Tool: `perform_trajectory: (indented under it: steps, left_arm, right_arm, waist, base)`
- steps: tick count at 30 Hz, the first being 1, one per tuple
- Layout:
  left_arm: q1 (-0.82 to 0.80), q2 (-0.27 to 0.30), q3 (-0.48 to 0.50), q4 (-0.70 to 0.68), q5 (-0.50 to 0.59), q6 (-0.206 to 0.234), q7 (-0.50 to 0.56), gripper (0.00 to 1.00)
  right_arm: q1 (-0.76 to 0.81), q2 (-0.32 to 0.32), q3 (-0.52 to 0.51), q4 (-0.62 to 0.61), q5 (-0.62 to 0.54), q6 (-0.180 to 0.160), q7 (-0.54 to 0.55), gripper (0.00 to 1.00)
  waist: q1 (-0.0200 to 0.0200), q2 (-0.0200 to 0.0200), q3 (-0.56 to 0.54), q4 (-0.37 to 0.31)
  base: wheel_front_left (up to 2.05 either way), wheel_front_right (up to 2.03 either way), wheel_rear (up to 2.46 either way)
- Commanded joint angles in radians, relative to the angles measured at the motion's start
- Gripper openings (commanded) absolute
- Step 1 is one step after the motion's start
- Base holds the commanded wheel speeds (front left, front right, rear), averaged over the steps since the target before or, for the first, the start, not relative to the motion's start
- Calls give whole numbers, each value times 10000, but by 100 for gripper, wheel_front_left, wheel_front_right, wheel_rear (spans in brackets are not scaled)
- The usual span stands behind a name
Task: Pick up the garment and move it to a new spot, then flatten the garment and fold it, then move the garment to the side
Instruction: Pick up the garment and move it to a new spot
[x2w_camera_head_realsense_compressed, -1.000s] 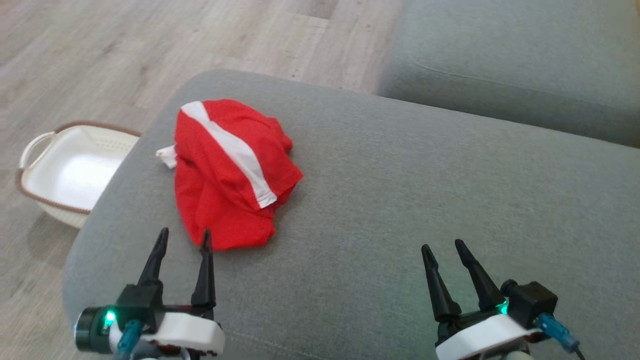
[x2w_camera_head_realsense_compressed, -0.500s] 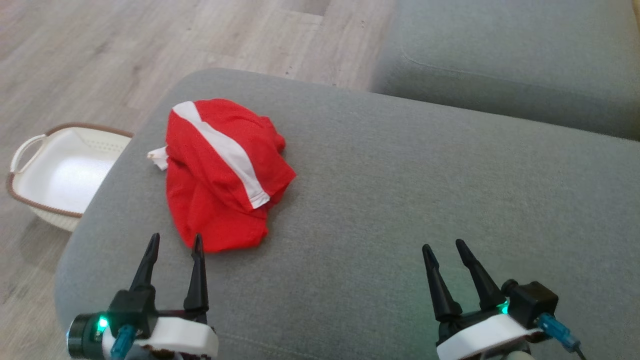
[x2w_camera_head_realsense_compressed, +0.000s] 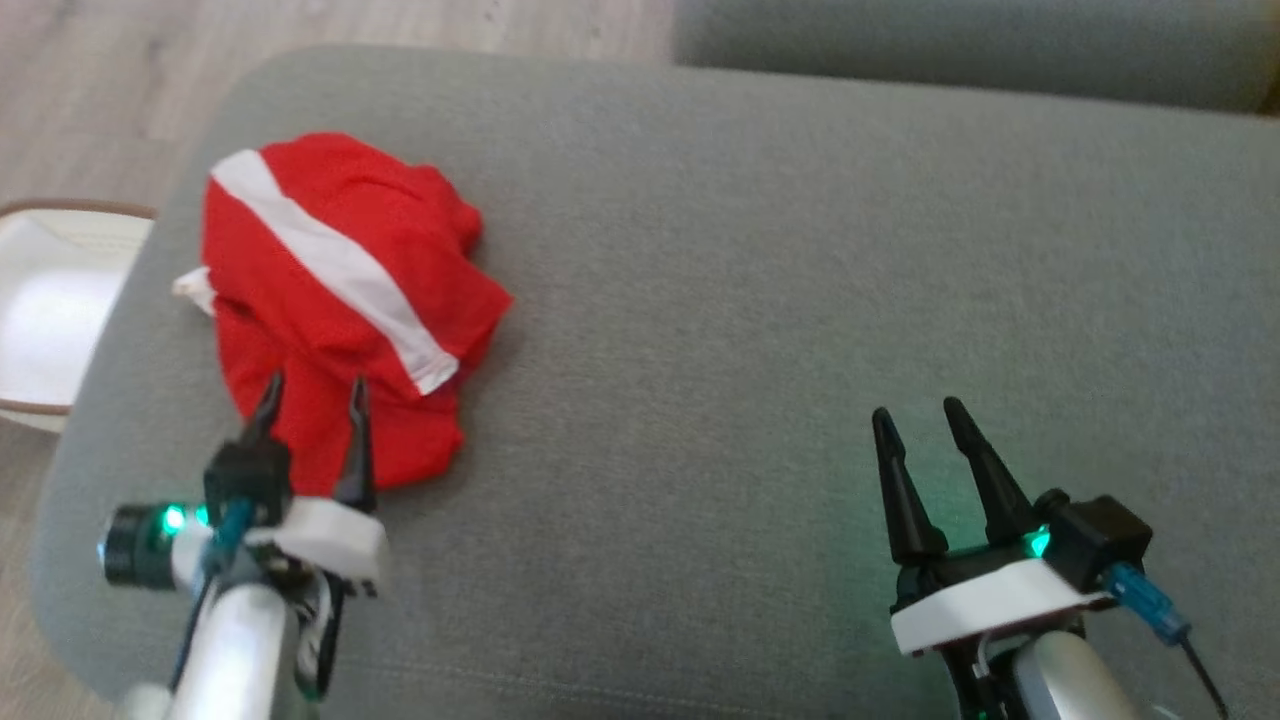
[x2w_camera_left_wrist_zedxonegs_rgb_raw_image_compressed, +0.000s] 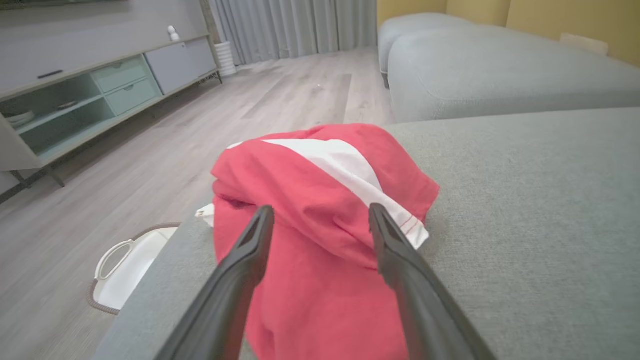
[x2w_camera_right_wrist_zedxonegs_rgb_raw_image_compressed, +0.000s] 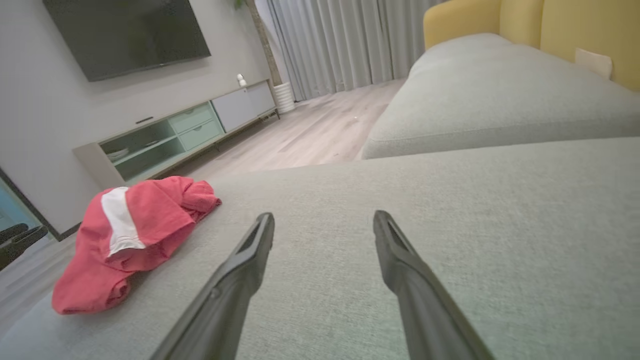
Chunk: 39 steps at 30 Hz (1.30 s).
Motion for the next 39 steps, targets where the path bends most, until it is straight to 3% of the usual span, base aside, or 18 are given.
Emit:
perform_trajectory:
  steps: [1,8,19,20,21,22,29,39]
  left_arm:
    - [-785,344,370,164,101,-54,-124,100]
    - [-2397,820,285,2003,112,-435,-78,100]
    - [-3758,1214,146,3624,126,-621,66,100]
    - [-3817,1221,132,3724,109,-639,54,79]
    - [-3864,1219,132,3813,72,-660,39,15]
    - [-3905,1207,138,3859,32,-665,16,0]
    - [-3595,1049,63,3157,-75,-469,-112,0]
    - [-2385,648,-312,-788,-108,-224,-122,0]
  right_arm:
    - [-387,-64,204,-320,-68,-7,-118,100]
    - [-677,-64,185,-381,-66,-7,-118,100]
    - [-1040,-64,203,-426,-53,-7,-118,100]
    - [-1054,-64,202,-416,-45,-7,-118,100]
    - [-1062,-64,201,-399,-35,-7,-118,100]
    - [-1060,-64,205,-373,-23,-7,-118,100]
    - [-1018,-64,317,-183,88,-7,-118,100]
    - [-680,-64,363,-55,298,-7,-118,100]
  waist:
    - [-1,0,481,-453]
    - [-1,0,1051,-871]
    - [-1,0,1608,-1119]
    - [-1,0,1614,-1127]
    - [-1,0,1603,-1134]
    - [-1,0,1561,-1140]
    - [-1,0,976,-1251]
    - [-1,0,-2,-1496]
  base:
    - [0,0,0]
    - [0,0,0]
    - [0,0,0]
    - [0,0,0]
    - [0,0,0]
    - [0,0,0]
    - [0,0,0]
    - [0,0,0]
